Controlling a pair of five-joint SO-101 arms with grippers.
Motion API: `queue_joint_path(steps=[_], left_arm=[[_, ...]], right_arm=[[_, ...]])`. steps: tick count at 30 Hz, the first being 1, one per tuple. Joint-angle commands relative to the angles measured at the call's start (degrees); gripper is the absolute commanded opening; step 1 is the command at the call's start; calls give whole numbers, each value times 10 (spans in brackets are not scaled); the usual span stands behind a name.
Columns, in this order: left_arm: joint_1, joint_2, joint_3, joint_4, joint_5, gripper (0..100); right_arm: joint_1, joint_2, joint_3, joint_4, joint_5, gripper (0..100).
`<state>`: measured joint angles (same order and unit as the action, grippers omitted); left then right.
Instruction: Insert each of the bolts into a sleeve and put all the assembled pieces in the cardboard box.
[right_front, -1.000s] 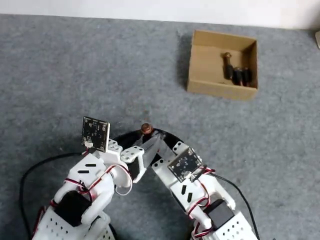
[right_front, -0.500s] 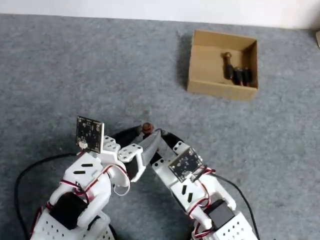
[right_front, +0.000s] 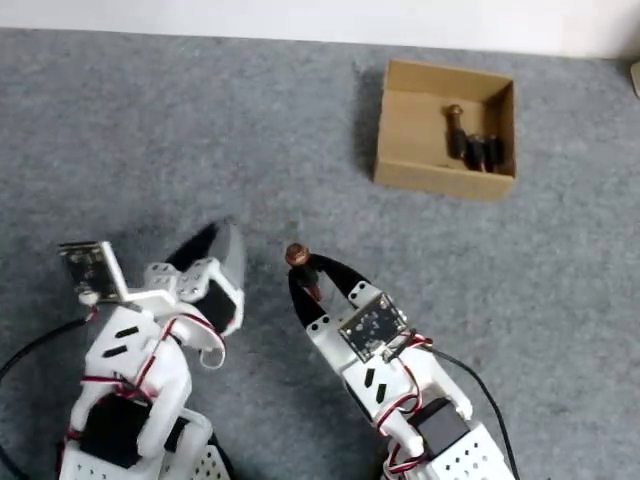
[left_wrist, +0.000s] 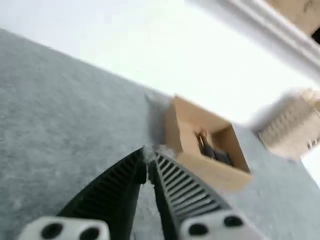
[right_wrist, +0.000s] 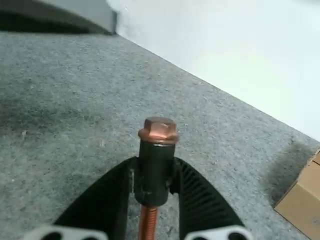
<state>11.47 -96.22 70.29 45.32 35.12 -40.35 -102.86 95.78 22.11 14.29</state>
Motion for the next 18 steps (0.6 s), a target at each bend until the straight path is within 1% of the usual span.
queue_joint_path(steps=[1,3,5,7,8,10,14,16,18], left_arm=[[-24,4,51,-60,7,5],[-27,4,131,-127,7,7],[-29,4,207,-231,6,7],[-29,4,255,-317,-4,7],[-26,5,266,-342,-17,7],[-27,5,270,-342,-37,7],[-37,5,268,-331,-40,7],[-46,5,268,-331,-39,7],[-53,5,268,-331,-39,7]], right_arm=[[7,-5,21,-19,6,5],[10,-5,20,-19,6,5],[24,0,16,-16,2,5],[51,1,15,-15,-49,5],[68,1,7,-14,-75,5],[97,2,-24,17,-92,5],[137,3,-128,96,-91,5],[162,13,-179,108,-91,5],[189,63,-232,107,-89,5]])
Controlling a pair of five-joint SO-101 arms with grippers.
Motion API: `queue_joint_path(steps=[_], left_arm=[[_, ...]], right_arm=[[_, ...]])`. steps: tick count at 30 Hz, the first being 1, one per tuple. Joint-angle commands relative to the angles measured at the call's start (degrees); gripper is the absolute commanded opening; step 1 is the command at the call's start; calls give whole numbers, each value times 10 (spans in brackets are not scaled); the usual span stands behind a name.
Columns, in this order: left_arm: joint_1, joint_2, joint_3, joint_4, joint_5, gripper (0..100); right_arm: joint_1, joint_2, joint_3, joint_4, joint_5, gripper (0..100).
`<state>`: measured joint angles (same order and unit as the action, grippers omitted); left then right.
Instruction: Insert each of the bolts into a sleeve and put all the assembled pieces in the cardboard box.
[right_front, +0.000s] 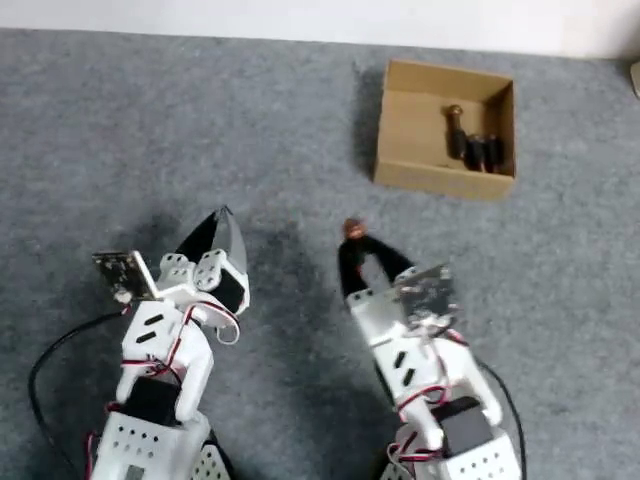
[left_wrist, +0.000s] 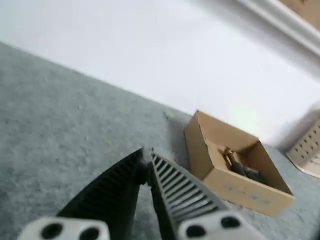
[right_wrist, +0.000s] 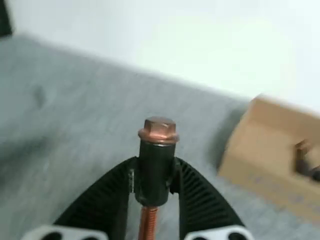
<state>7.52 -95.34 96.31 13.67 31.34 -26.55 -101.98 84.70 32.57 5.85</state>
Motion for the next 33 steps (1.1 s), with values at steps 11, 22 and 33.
queue_joint_path(steps=[11,22,33], left_arm=[[-19,-4,7,-15,-1,7],[-16,-4,9,-15,-1,7],[-16,-4,9,-15,-1,7]], right_arm=[[176,751,-664,3,31,5],[261,1443,-1338,171,31,5],[250,1812,-1884,333,34,10]])
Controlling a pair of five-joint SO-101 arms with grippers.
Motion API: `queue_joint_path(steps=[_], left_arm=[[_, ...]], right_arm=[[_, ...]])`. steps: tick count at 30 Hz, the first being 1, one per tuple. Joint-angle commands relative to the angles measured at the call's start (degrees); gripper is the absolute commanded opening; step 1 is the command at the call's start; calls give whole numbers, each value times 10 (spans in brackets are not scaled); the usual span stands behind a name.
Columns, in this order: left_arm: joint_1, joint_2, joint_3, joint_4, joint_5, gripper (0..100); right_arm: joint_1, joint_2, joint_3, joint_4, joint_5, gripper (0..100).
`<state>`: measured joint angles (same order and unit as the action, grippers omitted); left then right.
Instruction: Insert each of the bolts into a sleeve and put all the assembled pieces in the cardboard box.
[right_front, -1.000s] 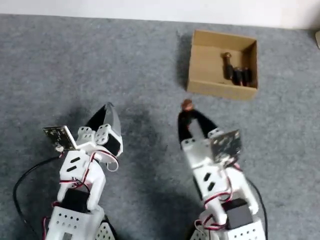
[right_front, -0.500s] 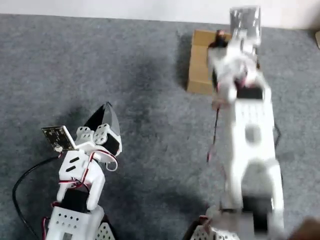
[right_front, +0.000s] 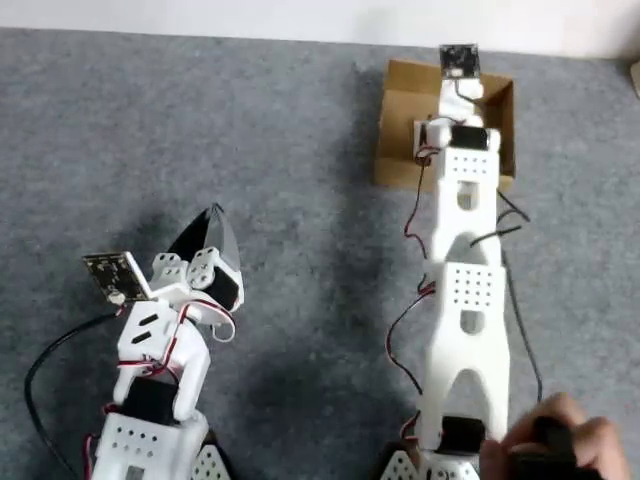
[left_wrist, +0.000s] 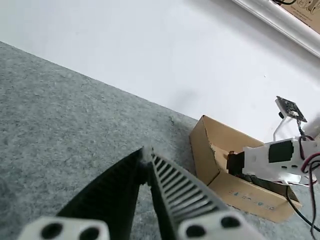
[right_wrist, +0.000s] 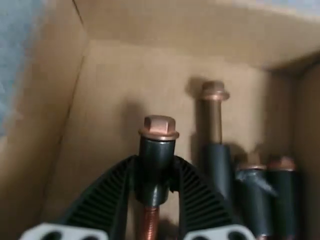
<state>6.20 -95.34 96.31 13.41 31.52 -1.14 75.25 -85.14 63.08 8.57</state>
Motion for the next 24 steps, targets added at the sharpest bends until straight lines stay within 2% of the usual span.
queue_joint_path(steps=[1,3,8,10,17,21,24], left_arm=[[-3,-4,9,-12,-3,7],[-3,-4,9,-12,-3,7],[-3,-4,9,-12,-3,7],[-3,-4,9,-12,-3,7],[-2,-4,9,-12,-6,7],[-2,-4,8,-12,-7,8],[1,-5,10,-12,-45,8]], right_arm=[[-4,44,-181,33,7,13],[-2,38,-167,47,7,61],[-4,16,-164,102,7,359],[-5,-3,-164,129,5,439],[-7,-124,-164,239,2,450],[-15,-205,-164,296,-25,450],[-30,-259,-164,346,-30,450]])
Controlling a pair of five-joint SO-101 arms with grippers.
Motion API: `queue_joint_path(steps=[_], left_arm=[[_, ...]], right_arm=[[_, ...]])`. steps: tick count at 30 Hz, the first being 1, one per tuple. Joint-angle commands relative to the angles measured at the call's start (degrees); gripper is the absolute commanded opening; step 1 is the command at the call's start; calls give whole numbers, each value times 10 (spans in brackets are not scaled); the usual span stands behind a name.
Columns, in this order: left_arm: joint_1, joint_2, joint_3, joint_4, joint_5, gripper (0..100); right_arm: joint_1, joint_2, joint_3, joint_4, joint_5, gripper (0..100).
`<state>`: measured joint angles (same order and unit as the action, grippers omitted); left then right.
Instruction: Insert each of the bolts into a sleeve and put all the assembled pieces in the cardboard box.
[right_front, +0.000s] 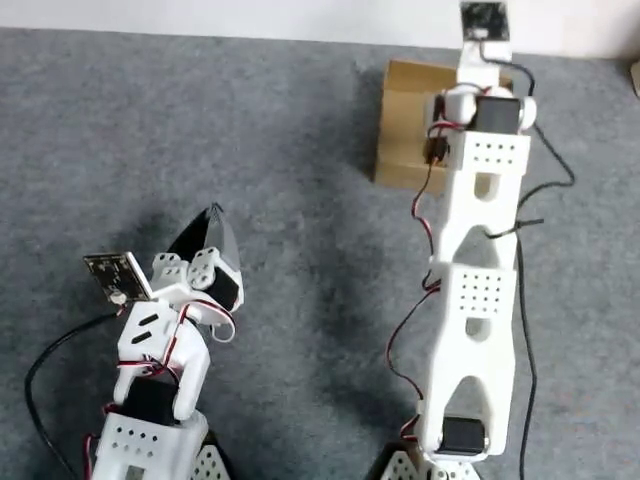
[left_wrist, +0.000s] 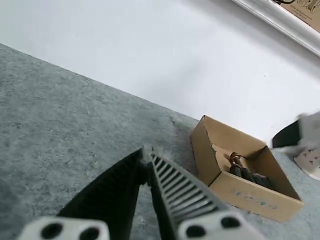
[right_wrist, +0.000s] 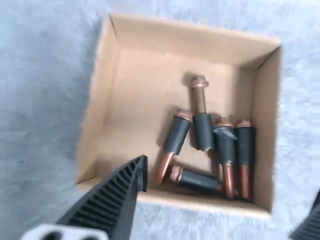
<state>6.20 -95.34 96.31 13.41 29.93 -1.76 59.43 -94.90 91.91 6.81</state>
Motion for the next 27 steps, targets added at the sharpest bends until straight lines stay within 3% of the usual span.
queue_joint_path(steps=[1,3,6,9,11,21,27], left_arm=[[5,-5,13,-6,-54,7],[13,-10,6,46,-112,7],[35,-11,-45,193,-184,7],[34,-12,-104,361,-198,7],[23,-12,-126,416,-198,7],[15,-13,-97,538,-198,7],[19,-13,-94,556,-197,6]], right_arm=[[-30,-116,-66,73,-12,450],[-43,-145,-66,93,-20,450],[-48,-194,-66,93,-53,450],[-50,-253,-64,93,-73,450],[-50,-295,-63,93,-81,450],[-15,-543,-58,94,-79,450],[-5,-763,135,94,-79,450]])
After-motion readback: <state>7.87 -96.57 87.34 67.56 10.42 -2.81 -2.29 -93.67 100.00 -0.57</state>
